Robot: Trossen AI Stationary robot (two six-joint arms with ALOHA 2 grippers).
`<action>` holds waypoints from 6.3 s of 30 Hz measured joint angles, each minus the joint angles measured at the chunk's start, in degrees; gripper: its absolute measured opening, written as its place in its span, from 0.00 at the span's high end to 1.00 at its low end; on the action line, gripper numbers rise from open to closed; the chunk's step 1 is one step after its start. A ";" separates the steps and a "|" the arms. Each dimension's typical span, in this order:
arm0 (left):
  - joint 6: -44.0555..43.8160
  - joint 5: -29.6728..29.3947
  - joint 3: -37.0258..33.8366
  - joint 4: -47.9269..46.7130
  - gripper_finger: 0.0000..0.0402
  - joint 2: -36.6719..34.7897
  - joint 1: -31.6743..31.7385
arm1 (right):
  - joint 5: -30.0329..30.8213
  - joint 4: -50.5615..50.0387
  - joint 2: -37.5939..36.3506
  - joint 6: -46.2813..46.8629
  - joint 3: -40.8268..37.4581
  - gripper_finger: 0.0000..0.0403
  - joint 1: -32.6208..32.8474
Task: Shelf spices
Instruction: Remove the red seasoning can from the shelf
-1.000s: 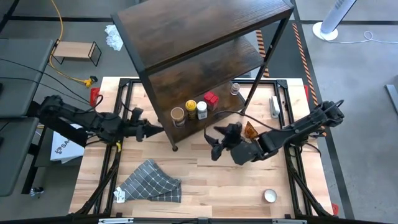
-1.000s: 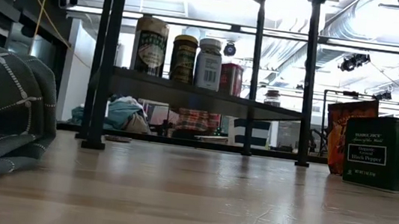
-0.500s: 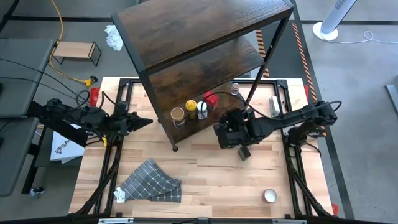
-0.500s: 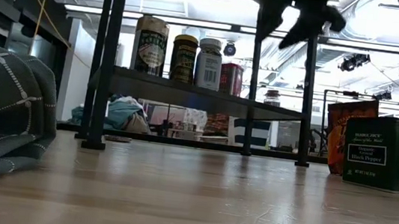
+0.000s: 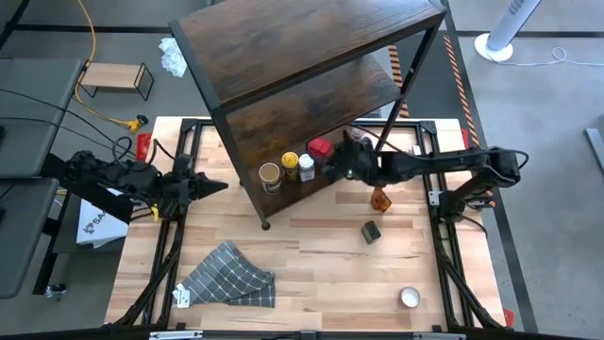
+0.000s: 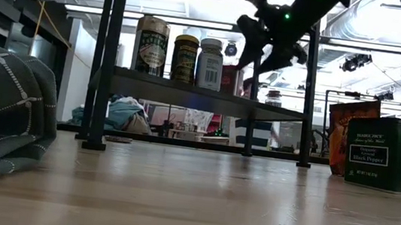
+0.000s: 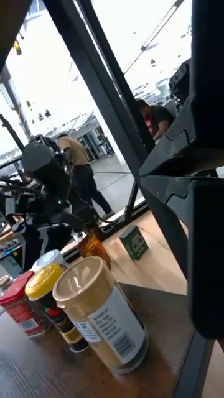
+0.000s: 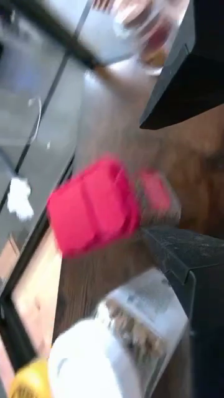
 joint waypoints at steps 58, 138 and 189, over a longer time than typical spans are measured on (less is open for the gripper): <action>-7.95 -5.52 0.02 4.71 1.00 6.06 -0.11 | -43.18 7.51 0.88 -37.79 0.76 0.35 -16.50; -4.81 -0.21 0.02 4.57 1.00 6.36 -0.13 | -0.43 4.68 0.12 1.75 0.83 0.35 10.94; -2.38 5.11 0.02 -0.67 1.00 0.20 -0.15 | -2.49 1.31 -2.62 2.82 0.83 0.04 9.82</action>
